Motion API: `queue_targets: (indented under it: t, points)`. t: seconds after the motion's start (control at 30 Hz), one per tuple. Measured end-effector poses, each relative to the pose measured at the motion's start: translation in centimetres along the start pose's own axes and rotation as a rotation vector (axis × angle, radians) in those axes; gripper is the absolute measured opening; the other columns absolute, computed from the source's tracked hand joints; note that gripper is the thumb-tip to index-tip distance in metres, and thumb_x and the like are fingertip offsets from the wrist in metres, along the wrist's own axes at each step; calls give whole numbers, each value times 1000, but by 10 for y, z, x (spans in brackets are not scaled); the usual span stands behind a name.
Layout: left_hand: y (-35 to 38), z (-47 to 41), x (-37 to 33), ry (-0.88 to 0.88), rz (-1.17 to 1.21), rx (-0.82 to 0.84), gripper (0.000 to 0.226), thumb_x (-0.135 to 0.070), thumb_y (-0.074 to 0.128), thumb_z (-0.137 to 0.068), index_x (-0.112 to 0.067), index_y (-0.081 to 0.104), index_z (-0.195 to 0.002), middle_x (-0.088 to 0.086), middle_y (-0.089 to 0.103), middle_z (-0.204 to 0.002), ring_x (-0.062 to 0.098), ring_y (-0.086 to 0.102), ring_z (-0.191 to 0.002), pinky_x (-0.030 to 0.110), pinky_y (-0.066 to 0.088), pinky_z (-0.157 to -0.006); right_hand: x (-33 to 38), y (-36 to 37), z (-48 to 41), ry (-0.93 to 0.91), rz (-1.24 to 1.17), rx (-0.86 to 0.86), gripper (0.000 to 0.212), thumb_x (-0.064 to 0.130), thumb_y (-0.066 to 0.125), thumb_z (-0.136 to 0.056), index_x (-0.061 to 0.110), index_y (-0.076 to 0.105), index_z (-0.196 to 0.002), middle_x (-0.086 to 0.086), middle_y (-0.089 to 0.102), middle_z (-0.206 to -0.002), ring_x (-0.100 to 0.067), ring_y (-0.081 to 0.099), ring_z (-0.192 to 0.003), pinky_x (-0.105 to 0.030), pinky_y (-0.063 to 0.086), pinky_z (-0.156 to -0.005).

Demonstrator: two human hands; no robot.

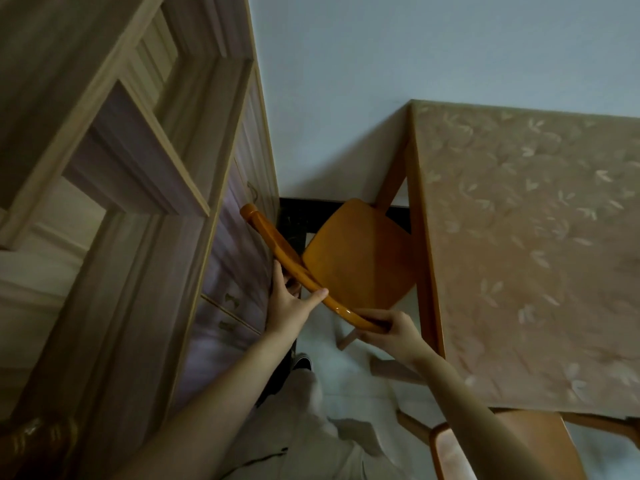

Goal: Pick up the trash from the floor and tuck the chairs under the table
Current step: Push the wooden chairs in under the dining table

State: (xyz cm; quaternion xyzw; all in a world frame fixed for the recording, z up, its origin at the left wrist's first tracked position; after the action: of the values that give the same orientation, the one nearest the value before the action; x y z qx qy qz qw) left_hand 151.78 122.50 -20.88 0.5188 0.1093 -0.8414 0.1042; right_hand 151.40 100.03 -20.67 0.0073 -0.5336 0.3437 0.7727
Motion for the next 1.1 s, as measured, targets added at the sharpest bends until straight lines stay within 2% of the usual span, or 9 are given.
queue_targets:
  t: [0.1,0.2,0.33,0.4,0.47,0.6,0.7,0.9,1.1]
  points:
    - [3,0,0,-20,34,-29,110,-18,86,-68,-40,15,-149,0,39,-147,14,43,-128,24,41,-88,-11,1,8,45,-94,-86,30,21,74,-84,42,73,-106,6,75,-88,-7,70,-83,-8,48,-75]
    - [1,0,0,-30,76,-51,109,-12,86,-66,-40,20,-149,-5,48,-135,11,47,-122,18,42,-81,-12,8,10,72,-93,-130,27,27,76,-82,50,72,-97,7,76,-84,-4,70,-78,-5,46,-70]
    - [0,-1,-1,-36,103,-7,112,-7,84,-67,-37,16,-151,3,48,-142,18,49,-126,38,45,-100,-12,11,13,71,-152,-154,22,41,75,-78,56,71,-94,5,76,-83,-3,70,-78,-4,47,-68]
    - [-1,0,-2,-48,109,18,111,-6,83,-70,-36,14,-151,6,46,-145,20,47,-129,34,43,-97,-14,14,14,65,-158,-163,23,49,74,-75,55,71,-97,7,76,-82,-1,70,-79,-5,48,-68]
    - [-2,2,-4,-46,88,42,109,-9,82,-71,-36,14,-151,6,43,-148,22,44,-132,33,40,-94,-19,17,14,69,-159,-179,26,51,74,-76,50,71,-102,9,76,-81,-2,70,-80,-12,52,-71]
    - [-2,0,-10,-37,38,75,108,-12,82,-72,-37,13,-151,7,39,-150,25,38,-137,42,34,-106,-22,24,14,72,-161,-188,34,53,74,-76,44,70,-108,6,76,-80,-16,72,-78,-40,59,-83]
    - [2,-7,-17,-34,-4,117,110,-12,82,-72,-37,10,-152,6,36,-153,24,35,-139,41,33,-107,-18,22,15,65,-180,-255,30,50,77,-75,48,70,-104,8,76,-84,-21,72,-79,-45,59,-80]
    - [6,-22,-21,-48,-9,144,111,-10,82,-72,-38,8,-151,8,37,-151,22,37,-138,33,35,-99,-17,23,8,75,-220,-311,34,49,78,-73,42,72,-107,16,75,-90,-13,71,-82,-43,60,-80]
    - [-7,-43,-30,-67,-60,184,115,-12,83,-71,-38,5,-151,12,34,-153,24,32,-140,45,29,-111,-7,35,-3,64,-314,-378,28,45,78,-76,45,73,-103,10,76,-83,-21,71,-77,-27,60,-66]
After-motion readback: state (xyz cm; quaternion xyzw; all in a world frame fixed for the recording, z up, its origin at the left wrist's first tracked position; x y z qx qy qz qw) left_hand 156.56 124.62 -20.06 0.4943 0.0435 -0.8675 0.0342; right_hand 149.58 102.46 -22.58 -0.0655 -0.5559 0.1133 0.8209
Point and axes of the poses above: each hand's wrist, its own z-axis away from the middle knuckle, its own y-axis out of the palm, x = y × z, the point moved 5 cm from there along -z, towards the middle knuckle
